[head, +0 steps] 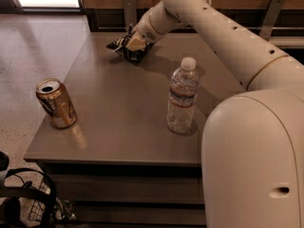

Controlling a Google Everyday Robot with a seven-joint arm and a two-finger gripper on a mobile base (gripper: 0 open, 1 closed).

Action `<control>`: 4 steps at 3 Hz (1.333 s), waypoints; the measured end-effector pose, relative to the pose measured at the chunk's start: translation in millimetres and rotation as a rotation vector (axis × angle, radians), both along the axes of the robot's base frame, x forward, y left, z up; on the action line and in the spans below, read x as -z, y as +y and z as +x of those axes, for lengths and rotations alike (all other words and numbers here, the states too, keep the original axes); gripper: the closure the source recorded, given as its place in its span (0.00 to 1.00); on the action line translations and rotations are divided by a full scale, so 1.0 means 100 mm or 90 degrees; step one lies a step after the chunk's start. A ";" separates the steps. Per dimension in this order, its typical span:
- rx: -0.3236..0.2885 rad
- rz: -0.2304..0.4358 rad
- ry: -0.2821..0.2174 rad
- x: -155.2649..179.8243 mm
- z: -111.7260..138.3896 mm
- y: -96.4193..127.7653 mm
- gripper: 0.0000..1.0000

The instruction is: Move blue chip bag near orange can

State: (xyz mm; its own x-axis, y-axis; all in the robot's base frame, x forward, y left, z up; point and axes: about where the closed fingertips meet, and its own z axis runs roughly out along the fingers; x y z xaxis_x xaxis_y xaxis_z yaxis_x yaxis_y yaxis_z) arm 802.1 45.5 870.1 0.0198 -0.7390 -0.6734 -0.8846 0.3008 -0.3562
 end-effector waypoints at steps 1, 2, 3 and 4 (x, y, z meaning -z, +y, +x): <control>0.010 -0.016 -0.036 -0.33 -0.05 -0.23 1.00; 0.024 -0.023 -0.078 -0.67 -0.10 -0.46 1.00; 0.007 -0.019 -0.124 -1.08 -0.21 -0.59 1.00; -0.016 -0.015 -0.151 -1.32 -0.31 -0.59 1.00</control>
Offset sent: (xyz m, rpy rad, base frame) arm -0.0167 -0.0817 0.1170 -0.0469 -0.2118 -0.0752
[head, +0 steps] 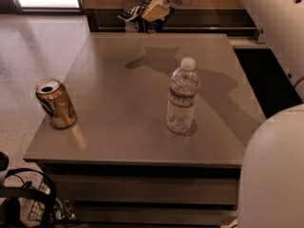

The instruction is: Move blue chip bag near orange can

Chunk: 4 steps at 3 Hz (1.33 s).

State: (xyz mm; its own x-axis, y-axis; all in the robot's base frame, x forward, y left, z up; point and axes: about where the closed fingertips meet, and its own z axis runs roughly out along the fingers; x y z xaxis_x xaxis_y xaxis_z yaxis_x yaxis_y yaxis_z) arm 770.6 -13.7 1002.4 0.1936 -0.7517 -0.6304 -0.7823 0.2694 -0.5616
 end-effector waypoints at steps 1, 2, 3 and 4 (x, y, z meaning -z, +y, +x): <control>-0.060 -0.012 -0.029 -0.34 -0.36 0.16 1.00; -0.108 -0.033 -0.042 -0.59 -0.83 0.36 1.00; -0.137 -0.054 -0.030 -0.66 -1.25 0.51 1.00; -0.165 -0.085 0.009 -0.52 -1.73 0.74 1.00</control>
Offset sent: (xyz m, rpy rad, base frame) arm -0.1436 0.0538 0.0893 -0.0926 -0.0899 0.2520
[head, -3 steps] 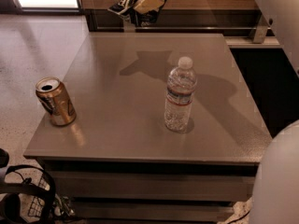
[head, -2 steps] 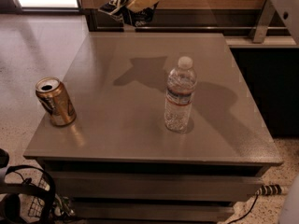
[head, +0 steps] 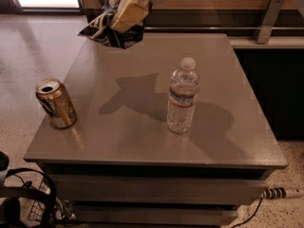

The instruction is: Move blue chip bag near orange can

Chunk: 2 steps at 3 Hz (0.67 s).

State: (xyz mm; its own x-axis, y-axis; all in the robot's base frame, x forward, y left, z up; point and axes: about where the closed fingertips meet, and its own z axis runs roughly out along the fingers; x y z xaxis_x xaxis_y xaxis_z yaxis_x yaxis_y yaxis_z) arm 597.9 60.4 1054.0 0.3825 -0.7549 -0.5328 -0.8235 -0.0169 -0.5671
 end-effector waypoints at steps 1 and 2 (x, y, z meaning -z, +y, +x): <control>-0.016 -0.030 0.025 0.12 -0.27 0.15 1.00; -0.051 -0.058 0.067 0.33 -0.40 0.29 1.00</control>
Offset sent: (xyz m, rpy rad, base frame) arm -0.0559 0.0410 -0.0613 -0.1505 0.1995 0.1457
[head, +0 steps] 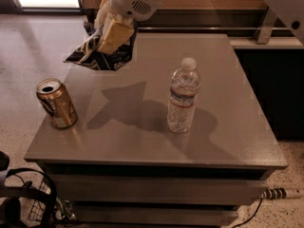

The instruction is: Move blue chip bag near orange can

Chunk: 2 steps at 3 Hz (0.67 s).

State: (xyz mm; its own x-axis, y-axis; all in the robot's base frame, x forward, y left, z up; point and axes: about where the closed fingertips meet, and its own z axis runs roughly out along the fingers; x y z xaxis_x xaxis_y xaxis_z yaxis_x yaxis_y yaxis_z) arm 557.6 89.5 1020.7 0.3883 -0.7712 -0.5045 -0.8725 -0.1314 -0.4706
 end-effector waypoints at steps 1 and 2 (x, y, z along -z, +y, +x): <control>-0.029 -0.017 0.055 0.28 -0.04 0.07 1.00; -0.040 -0.048 0.103 0.53 -0.06 0.11 1.00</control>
Offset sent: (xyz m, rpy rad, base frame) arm -0.0084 0.0116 -0.0887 -0.1521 0.2758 0.0687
